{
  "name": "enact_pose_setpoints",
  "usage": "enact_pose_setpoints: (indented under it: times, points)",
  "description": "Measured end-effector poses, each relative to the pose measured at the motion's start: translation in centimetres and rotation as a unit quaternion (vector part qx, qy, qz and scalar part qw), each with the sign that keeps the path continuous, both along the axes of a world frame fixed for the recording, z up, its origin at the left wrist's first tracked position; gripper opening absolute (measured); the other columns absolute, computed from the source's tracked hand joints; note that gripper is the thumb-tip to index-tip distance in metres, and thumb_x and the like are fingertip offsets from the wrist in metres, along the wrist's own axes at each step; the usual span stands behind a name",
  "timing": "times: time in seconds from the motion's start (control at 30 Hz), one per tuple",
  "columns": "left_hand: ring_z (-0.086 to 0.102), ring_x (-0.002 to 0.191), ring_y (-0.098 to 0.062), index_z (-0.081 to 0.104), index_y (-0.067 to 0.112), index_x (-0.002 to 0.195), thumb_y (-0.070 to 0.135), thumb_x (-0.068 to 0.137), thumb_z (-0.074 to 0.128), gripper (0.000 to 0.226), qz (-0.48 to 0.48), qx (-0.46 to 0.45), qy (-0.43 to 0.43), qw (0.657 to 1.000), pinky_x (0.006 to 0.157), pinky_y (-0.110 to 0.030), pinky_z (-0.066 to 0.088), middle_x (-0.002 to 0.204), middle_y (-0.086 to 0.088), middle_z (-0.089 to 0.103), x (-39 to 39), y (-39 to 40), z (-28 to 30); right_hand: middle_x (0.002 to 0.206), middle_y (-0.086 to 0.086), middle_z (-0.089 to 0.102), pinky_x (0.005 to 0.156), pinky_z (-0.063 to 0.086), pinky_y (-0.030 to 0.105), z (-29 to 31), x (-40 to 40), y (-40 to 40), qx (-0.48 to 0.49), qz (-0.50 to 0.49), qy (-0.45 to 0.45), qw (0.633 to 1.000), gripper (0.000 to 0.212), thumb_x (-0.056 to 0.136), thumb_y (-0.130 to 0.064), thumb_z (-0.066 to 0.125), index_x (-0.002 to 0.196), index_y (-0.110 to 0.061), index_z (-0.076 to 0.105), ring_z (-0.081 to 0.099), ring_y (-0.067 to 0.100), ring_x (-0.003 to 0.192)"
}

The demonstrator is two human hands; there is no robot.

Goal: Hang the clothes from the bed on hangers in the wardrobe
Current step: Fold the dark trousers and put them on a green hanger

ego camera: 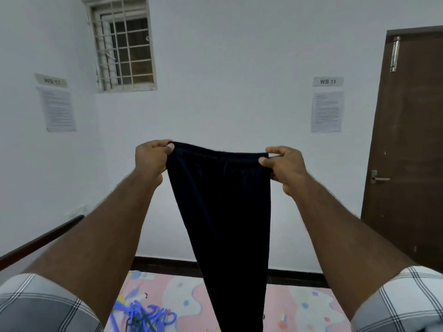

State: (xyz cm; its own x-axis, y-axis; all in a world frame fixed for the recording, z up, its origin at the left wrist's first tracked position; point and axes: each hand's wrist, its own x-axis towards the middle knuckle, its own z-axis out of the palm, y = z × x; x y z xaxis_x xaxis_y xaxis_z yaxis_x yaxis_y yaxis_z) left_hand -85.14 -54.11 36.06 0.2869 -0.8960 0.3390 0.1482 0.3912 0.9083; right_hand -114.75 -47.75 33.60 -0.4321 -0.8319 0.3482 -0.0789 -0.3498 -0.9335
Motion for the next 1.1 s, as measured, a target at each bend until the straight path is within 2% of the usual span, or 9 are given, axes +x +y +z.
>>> enact_pose_setpoints:
  times: [0.07, 0.17, 0.3, 0.47, 0.63, 0.73, 0.83, 1.0, 1.1]
  points:
    - [0.073, 0.092, -0.019, 0.075, 0.017, 0.089, 0.005, 0.09, 0.072, 0.012, 0.016, -0.006, -0.014, 1.0, 0.084, -0.034, 0.061, 0.097, -0.006, 0.075, 0.0, -1.2, 0.7, 0.104, 0.01, 0.073, 0.081, 0.062, 0.041, -0.2, -0.5, -1.7, 0.0, 0.002, 0.004, 1.0, 0.03, 0.078, -0.004, 0.082, 0.104, -0.016, 0.072, 0.074, 0.022, 0.088]
    - [0.073, 0.092, -0.021, 0.075, 0.017, 0.092, 0.007, 0.091, 0.072, 0.01, 0.044, -0.069, -0.006, 0.997, 0.08, -0.031, 0.061, 0.097, -0.007, 0.075, 0.2, -2.7, 4.8, 0.098, 0.002, 0.074, 0.088, 0.06, 0.042, 3.6, -0.6, -4.3, -0.074, -0.01, 0.009, 0.997, 0.025, 0.075, -0.012, 0.084, 0.094, -0.024, 0.074, 0.073, 0.019, 0.091]
    - [0.074, 0.094, -0.024, 0.076, 0.016, 0.094, 0.007, 0.091, 0.071, 0.011, 0.068, -0.131, -0.01, 0.989, 0.081, -0.034, 0.062, 0.098, -0.008, 0.075, 0.4, -4.4, 8.2, 0.097, 0.001, 0.074, 0.087, 0.06, 0.04, 7.8, -0.7, -7.4, -0.122, 0.001, 0.021, 0.992, 0.031, 0.076, -0.013, 0.084, 0.102, -0.022, 0.072, 0.074, 0.017, 0.09]
    - [0.073, 0.09, -0.023, 0.077, 0.015, 0.093, 0.006, 0.09, 0.072, 0.01, 0.051, -0.013, -0.084, 0.995, 0.089, -0.043, 0.06, 0.096, -0.008, 0.075, 1.9, -7.1, 2.2, 0.103, 0.004, 0.071, 0.091, 0.059, 0.042, 1.6, -0.6, -10.3, 0.012, 0.033, 0.059, 0.998, 0.029, 0.076, -0.003, 0.083, 0.1, -0.015, 0.072, 0.07, 0.023, 0.099]
    - [0.072, 0.094, -0.022, 0.074, 0.009, 0.106, 0.005, 0.095, 0.065, 0.015, -0.007, 0.032, -0.081, 0.996, 0.084, -0.037, 0.061, 0.108, -0.011, 0.074, 4.4, -9.0, -1.2, 0.096, 0.006, 0.073, 0.085, 0.06, 0.037, 0.7, 1.3, -11.6, 0.006, 0.039, 0.074, 0.996, 0.013, 0.086, -0.004, 0.075, 0.094, -0.013, 0.07, 0.072, 0.019, 0.088]
    - [0.07, 0.096, -0.021, 0.072, 0.007, 0.108, 0.005, 0.099, 0.058, 0.017, -0.062, 0.054, -0.107, 0.991, 0.086, -0.037, 0.059, 0.108, -0.011, 0.073, 6.1, -10.1, -2.2, 0.093, 0.009, 0.069, 0.084, 0.058, 0.044, -0.7, 2.6, -12.3, 0.072, 0.061, 0.118, 0.989, 0.005, 0.094, -0.012, 0.065, 0.096, -0.008, 0.067, 0.066, 0.021, 0.081]
    - [0.071, 0.098, -0.02, 0.074, 0.006, 0.108, 0.006, 0.102, 0.053, 0.021, -0.132, 0.101, -0.169, 0.971, 0.09, -0.037, 0.057, 0.108, -0.01, 0.075, 8.7, -11.6, -4.0, 0.093, 0.008, 0.066, 0.08, 0.056, 0.041, -2.6, 4.3, -12.9, 0.109, 0.069, 0.128, 0.983, 0.003, 0.094, -0.011, 0.064, 0.097, -0.01, 0.065, 0.064, 0.022, 0.08]
    - [0.068, 0.085, -0.015, 0.071, 0.004, 0.108, 0.005, 0.1, 0.057, 0.016, -0.206, 0.121, -0.247, 0.939, 0.079, -0.032, 0.055, 0.095, -0.006, 0.073, 13.1, -14.4, -5.9, 0.108, 0.011, 0.068, 0.089, 0.059, 0.044, -3.6, 7.1, -13.6, 0.111, 0.035, 0.128, 0.985, 0.025, 0.08, -0.001, 0.079, 0.101, -0.014, 0.072, 0.07, 0.021, 0.095]
    - [0.067, 0.092, -0.018, 0.069, 0.005, 0.105, -0.003, 0.091, 0.066, 0.016, -0.243, 0.123, -0.279, 0.921, 0.08, -0.03, 0.054, 0.096, -0.007, 0.071, 14.8, -15.6, -6.1, 0.104, 0.005, 0.066, 0.095, 0.057, 0.042, -4.0, 8.7, -13.7, 0.131, 0.009, 0.193, 0.972, 0.033, 0.075, 0.002, 0.081, 0.101, -0.017, 0.075, 0.066, 0.019, 0.106]
